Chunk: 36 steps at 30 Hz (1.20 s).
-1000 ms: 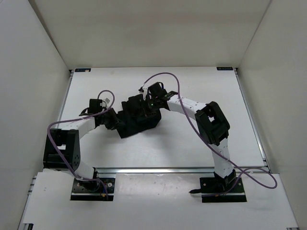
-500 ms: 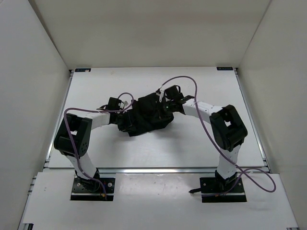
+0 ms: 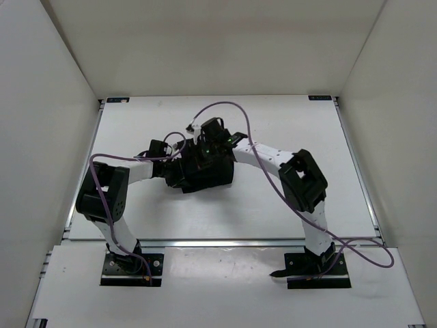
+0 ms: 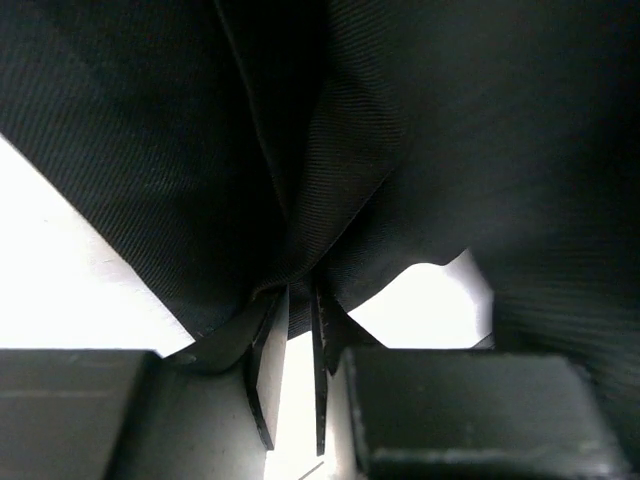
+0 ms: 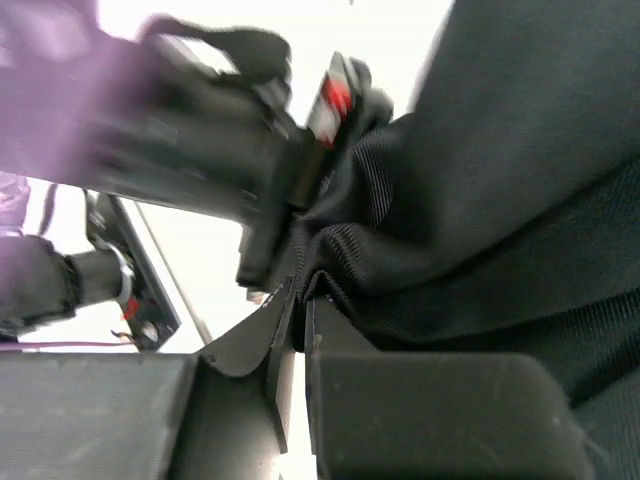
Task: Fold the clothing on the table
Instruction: Fold the skirt
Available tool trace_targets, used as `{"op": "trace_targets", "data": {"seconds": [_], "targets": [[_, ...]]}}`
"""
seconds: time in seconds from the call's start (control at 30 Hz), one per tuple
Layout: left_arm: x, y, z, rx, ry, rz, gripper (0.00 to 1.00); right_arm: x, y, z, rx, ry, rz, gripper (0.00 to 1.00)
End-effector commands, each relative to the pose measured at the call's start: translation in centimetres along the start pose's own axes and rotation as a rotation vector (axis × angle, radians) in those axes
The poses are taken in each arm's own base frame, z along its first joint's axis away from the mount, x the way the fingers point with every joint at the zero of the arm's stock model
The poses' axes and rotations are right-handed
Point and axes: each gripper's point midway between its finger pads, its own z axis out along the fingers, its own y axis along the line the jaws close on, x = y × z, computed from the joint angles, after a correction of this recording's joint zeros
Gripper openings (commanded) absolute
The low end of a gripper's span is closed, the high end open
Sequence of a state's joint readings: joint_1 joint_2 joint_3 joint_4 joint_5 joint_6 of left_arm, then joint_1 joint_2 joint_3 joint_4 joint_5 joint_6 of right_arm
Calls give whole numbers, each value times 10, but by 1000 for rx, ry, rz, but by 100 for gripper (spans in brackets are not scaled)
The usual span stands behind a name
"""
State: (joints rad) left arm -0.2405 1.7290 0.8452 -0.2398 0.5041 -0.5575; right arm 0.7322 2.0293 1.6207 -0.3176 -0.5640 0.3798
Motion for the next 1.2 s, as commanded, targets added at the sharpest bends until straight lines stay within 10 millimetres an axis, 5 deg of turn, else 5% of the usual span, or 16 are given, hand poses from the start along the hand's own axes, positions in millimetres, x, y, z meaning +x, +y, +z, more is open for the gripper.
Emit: {"op": "trace_targets", "data": {"seconds": [0.0,0.1,0.17,0.27,0.33,0.5,0.63,0.73,0.87,0.97,1.17], "targets": [[5,16,-1,-34,13,-6,28,43,-13,27,1,127,31,0],[6,17,-3,-19,8,-18,28,56,-19,37,20,149,41,1],[8,19,-4,-13,12,-26,28,62,-21,41,33,170,41,15],[10,19,-2,6,15,-37,28,46,-8,32,67,147,-21,21],[11,19,-2,12,19,-48,29,31,10,15,67,111,-69,34],[7,10,-11,59,6,-59,31,1,46,-50,40,-32,-98,46],[-4,-7,-30,136,-29,-98,34,-14,45,-102,-4,-189,-40,49],[-17,-19,-45,179,-77,-118,37,-15,17,-119,-23,-260,52,47],[-25,-22,-67,210,-157,-148,38,-13,-4,-114,-69,-278,110,30],[-38,-30,-88,249,-269,-169,36,-6,-14,-93,-110,-259,124,15],[-56,-60,-116,280,-369,-128,36,40,-66,-19,-125,-138,349,1]]}}
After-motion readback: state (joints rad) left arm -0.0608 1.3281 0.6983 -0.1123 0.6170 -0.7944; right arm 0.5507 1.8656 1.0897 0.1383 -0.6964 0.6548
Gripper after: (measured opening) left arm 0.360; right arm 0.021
